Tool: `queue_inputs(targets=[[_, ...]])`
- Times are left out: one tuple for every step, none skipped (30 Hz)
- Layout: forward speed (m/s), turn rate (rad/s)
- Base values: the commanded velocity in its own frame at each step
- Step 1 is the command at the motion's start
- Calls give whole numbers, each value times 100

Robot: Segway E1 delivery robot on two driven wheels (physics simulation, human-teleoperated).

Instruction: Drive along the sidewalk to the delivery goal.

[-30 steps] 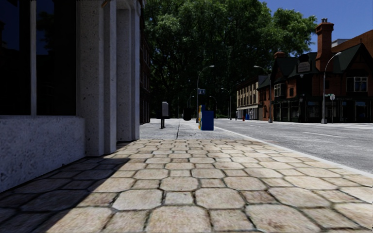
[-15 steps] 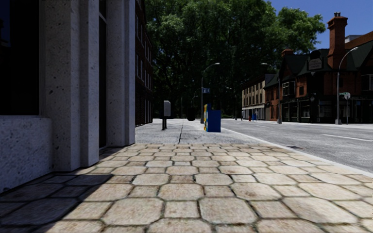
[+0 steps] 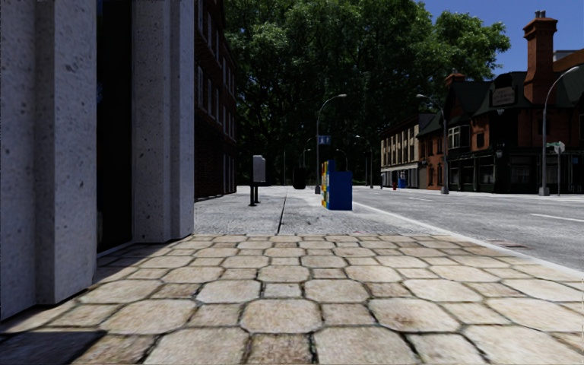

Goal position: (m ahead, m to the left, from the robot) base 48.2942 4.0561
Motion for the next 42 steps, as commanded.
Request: queue_inputs(targets=[[200,0],[200,0],[200,0],[200,0],[200,0],[200,0],[200,0],[200,0],[200,0],[200,0],[200,0],[200,0],[200,0],[200,0],[200,0],[200,0],[200,0],[200,0],[200,0],[200,0],[200,0],[200,0],[200,0],[200,0],[200,0],[200,0],[200,0],[200,0],[200,0],[200,0],[200,0],[200,0],[200,0],[200,0],[200,0],[200,0],[200,0],[200,0],[200,0],[200,0],[200,0],[200,0]])
